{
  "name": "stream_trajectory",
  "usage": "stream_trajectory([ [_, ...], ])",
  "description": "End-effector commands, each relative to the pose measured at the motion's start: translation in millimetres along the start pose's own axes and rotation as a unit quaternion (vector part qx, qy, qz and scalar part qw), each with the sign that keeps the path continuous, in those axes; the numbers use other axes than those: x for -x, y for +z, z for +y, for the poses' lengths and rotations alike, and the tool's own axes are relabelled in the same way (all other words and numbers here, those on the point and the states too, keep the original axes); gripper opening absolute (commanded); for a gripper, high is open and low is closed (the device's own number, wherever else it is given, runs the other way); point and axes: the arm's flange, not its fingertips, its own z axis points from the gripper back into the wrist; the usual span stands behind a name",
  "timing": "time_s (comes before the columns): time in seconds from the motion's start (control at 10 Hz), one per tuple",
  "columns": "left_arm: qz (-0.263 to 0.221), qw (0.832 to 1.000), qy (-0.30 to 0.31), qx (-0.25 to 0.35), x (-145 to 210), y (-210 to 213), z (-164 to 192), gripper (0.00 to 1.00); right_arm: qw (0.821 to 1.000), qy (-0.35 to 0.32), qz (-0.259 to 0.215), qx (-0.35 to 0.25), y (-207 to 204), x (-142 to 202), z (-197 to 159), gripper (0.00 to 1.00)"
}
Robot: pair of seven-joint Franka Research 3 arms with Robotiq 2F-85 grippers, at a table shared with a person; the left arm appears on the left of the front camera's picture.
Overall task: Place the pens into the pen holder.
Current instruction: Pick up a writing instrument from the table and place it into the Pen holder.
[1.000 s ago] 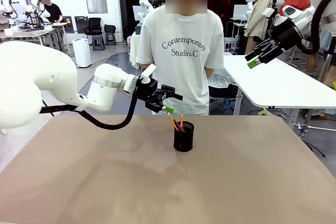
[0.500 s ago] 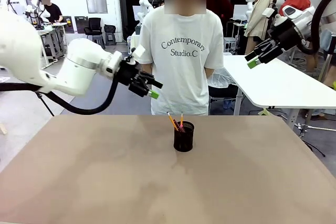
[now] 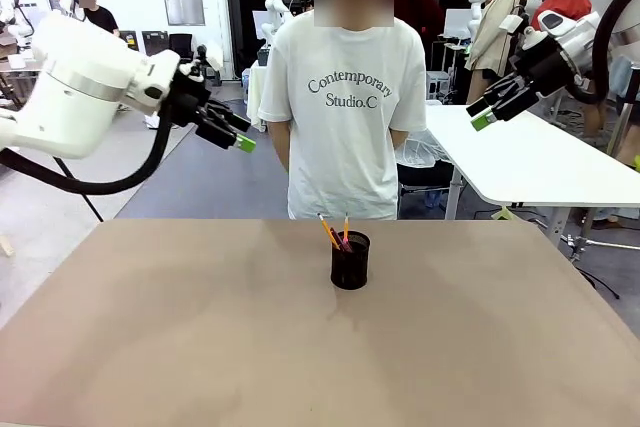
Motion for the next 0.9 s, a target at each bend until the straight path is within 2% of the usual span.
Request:
stream_trajectory([
  [0.0, 0.038, 0.999, 0.015, 0.026, -4.8, 25.9, -1.9, 1.0, 1.0, 0.001, 0.001, 0.005, -2.3, -0.2, 3.4, 1.0],
  [0.4, 0.035, 0.999, 0.023, 0.026, -12.3, 76.4, -0.3, 1.0, 1.0, 0.001, 0.001, 0.005, -2.3, -0.2, 3.4, 1.0],
  [0.8, 0.029, 0.999, 0.018, 0.021, -19.1, 91.7, 0.4, 1.0, 1.0, 0.001, 0.001, 0.005, -2.3, -0.2, 3.4, 1.0],
])
